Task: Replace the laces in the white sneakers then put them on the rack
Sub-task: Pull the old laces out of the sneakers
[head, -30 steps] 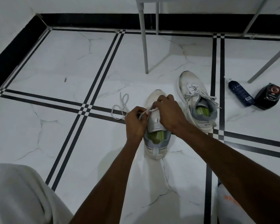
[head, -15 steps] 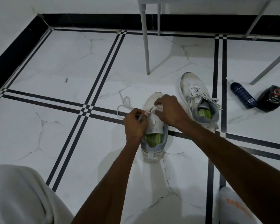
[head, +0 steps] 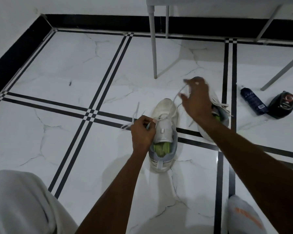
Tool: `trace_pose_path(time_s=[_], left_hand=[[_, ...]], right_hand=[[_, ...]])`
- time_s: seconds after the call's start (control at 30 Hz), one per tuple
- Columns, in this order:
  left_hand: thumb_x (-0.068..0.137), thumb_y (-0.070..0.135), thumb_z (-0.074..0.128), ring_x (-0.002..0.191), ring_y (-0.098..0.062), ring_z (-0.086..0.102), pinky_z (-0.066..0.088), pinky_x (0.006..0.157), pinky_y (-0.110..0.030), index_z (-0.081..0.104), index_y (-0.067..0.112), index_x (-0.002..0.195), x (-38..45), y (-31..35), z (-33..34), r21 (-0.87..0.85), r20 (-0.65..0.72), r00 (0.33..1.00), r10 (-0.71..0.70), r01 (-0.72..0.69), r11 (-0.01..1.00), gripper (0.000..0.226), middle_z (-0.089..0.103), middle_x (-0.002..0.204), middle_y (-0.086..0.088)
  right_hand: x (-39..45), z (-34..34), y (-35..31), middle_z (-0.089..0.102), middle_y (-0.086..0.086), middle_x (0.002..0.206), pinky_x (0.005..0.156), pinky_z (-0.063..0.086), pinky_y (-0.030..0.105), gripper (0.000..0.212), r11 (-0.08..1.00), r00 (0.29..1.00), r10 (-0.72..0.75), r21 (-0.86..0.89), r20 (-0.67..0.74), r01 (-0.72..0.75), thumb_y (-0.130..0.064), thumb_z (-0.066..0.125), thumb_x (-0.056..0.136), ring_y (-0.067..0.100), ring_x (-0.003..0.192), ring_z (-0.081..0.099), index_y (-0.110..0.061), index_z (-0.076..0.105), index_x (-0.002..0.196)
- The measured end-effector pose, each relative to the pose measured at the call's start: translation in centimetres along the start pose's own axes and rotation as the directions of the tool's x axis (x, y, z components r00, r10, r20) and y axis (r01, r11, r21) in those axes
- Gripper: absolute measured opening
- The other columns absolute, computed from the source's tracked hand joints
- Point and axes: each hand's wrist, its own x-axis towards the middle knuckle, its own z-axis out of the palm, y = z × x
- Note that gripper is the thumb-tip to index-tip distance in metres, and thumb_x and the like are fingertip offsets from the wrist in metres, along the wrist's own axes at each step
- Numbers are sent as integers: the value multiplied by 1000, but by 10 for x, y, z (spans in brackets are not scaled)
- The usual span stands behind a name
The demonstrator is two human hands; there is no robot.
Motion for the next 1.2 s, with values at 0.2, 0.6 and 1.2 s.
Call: trace_pose_path(time_s=[0.2, 0.6, 1.2], left_hand=[[88, 20, 75, 70, -6, 67, 54, 64, -21, 71, 12, 84, -1, -4, 3, 44, -14, 1000, 5, -4, 999, 9, 71, 75, 6], [87, 16, 71, 75, -7, 67, 54, 70, -23, 69, 10, 87, -1, -6, -6, 91, -29, 999, -16, 18, 996, 6, 70, 80, 1], [78, 5, 65, 109, -26, 47, 47, 83, -35, 67, 24, 122, 7, 10, 2, 518, 347, 922, 170, -339, 785, 48, 44, 118, -6]], right_hand=[[-51, 57, -12, 50, 3, 137, 101, 34, 37, 24, 905, 880, -207, -257, 428, 338, -27, 64, 90, 26, 129, 37, -20, 75, 109], [33, -39, 12, 60, 4, 114, 95, 32, 12, 36, 983, 980, 180, -28, -85, -183, -19, 67, 88, 23, 119, 51, -1, 64, 119], [-41, 25, -10, 75, 11, 82, 70, 60, 34, 14, 978, 851, 209, -112, 481, -176, -12, 70, 75, 26, 80, 70, -6, 77, 85]])
